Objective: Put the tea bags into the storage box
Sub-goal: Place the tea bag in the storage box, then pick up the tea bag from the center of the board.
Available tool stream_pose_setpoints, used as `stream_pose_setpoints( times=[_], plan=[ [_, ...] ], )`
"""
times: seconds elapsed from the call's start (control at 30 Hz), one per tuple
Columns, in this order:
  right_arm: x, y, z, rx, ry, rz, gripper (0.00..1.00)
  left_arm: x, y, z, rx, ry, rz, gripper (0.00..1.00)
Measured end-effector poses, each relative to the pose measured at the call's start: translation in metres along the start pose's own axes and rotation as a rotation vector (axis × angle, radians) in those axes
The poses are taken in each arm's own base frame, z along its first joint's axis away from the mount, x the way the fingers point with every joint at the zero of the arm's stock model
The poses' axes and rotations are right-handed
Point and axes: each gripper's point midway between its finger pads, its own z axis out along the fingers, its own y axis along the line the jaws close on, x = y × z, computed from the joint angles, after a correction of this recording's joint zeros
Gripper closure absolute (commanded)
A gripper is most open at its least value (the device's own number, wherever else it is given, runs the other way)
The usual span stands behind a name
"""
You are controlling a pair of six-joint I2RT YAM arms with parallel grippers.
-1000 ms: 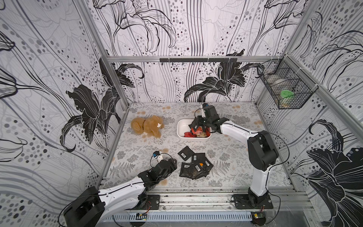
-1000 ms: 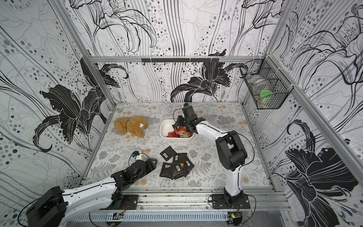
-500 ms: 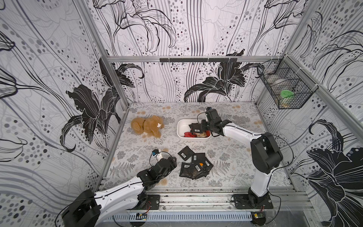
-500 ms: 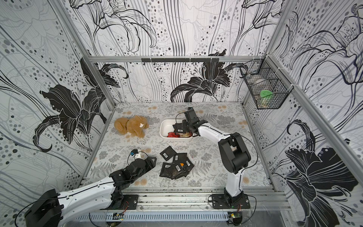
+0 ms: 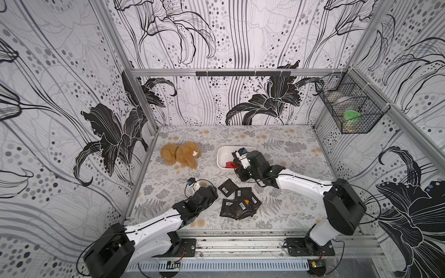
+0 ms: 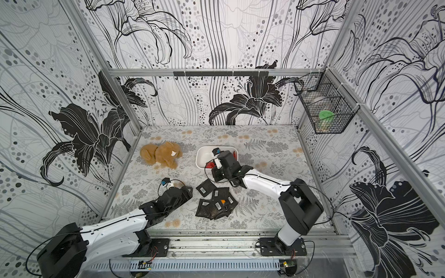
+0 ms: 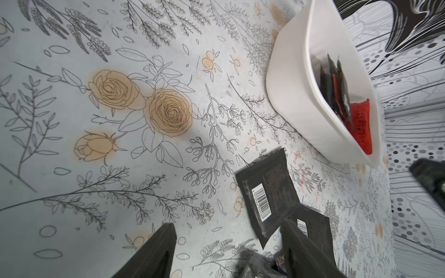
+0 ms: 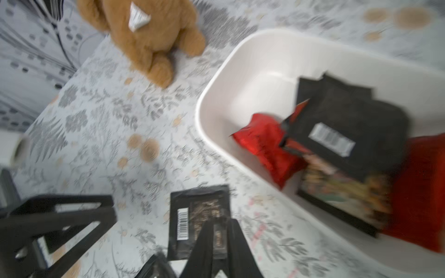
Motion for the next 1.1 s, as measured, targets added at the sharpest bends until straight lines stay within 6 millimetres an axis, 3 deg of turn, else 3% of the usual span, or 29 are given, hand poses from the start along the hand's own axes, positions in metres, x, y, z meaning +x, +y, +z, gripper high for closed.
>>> stream_pose_setpoints(
  times=[0.13, 0.37, 0.57, 1.1],
  plan=[
    [0.031, -0.007, 0.025, 0.002, 0.095, 0.017, 0.95, 0.002, -0.005, 0.014, 0.004, 0.051, -0.021, 0.33],
    [0.041, -0.017, 0.034, 0.021, 0.125, 0.029, 0.99, 0.016, -0.012, 0.028, 0.017, 0.138, -0.029, 0.38],
    [0.062, -0.024, 0.049, 0.037, 0.184, 0.044, 1.0, 0.025, -0.021, 0.038, 0.034, 0.184, -0.054, 0.43],
    [0.061, -0.017, 0.064, 0.027, 0.198, 0.033, 1.0, 0.041, -0.032, 0.04, 0.076, 0.21, -0.134, 0.48]
  ],
)
